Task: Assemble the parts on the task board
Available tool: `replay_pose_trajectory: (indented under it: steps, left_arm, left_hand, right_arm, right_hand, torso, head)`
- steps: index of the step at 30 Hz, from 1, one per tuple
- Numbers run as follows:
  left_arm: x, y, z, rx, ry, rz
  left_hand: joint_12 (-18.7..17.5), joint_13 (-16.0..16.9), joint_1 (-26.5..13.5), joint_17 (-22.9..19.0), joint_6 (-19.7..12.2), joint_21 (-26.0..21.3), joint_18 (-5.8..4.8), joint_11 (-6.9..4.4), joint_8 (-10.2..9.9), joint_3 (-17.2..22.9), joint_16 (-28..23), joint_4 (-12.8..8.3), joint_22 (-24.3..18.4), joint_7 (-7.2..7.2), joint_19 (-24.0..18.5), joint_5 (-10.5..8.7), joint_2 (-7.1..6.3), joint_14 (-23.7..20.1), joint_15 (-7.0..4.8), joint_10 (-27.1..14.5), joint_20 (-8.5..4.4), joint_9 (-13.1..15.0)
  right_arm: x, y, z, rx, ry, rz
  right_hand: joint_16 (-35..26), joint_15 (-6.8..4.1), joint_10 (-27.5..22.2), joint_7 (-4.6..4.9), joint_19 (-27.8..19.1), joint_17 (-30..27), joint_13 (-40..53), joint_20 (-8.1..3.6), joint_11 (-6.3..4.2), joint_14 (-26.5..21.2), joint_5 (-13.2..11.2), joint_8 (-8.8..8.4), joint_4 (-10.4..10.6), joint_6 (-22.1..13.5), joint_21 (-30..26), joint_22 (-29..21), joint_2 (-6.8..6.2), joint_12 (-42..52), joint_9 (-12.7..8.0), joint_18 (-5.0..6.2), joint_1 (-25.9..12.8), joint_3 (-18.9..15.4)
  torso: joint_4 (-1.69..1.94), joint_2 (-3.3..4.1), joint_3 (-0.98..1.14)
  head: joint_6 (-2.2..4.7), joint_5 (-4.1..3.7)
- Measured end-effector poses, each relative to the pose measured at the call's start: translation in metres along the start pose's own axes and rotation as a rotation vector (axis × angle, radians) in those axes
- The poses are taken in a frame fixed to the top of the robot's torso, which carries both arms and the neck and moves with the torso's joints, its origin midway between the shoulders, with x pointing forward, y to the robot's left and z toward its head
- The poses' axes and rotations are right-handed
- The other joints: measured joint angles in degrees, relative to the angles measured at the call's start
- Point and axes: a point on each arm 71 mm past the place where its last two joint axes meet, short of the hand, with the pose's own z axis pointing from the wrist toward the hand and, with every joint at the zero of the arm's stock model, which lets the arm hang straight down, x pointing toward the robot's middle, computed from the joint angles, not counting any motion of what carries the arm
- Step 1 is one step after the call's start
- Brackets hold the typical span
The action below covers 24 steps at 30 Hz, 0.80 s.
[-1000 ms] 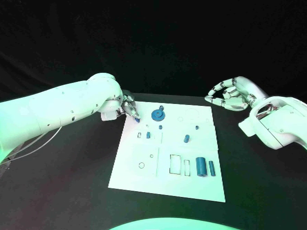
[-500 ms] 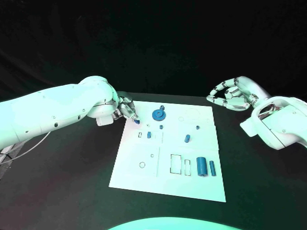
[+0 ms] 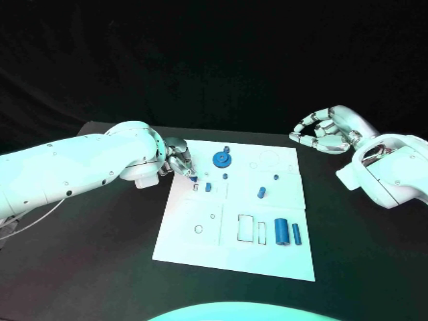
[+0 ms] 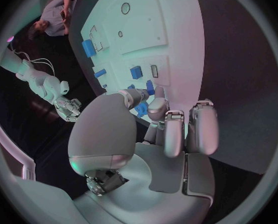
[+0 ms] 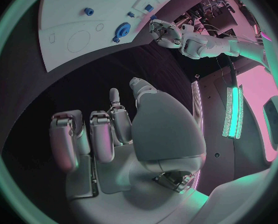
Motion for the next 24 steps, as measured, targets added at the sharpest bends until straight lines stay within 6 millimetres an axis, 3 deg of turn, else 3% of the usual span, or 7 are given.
replay_pose_trajectory:
  steps: [24]
  left_arm:
    - [0.016, -0.002, 0.003, 0.02, -0.029, 0.076]
  left_hand:
    - [0.0, 0.1, -0.3, 0.0, 0.3, 0.2, 0.0, -0.08, -0.1, 0.0, 0.0, 0.0, 0.0, -0.12, 0.0, -0.04, -0.63, 0.0, 0.0, 0.1, 0.0, 0.3]
  right_arm:
    - [-0.001, -0.001, 0.0, 0.0, -0.002, 0.0]
  right_hand:
    - [0.0, 0.0, 0.0, 0.0, 0.0, 0.0, 0.0, 0.0, 0.0, 0.0, 0.0, 0.0, 0.0, 0.0, 0.0, 0.0, 0.23, 0.0, 0.1, 0.0, -0.2, 0.0]
  torso:
    - [-0.1, 0.1, 0.04]
  head:
    - [-0.21, 0.15]
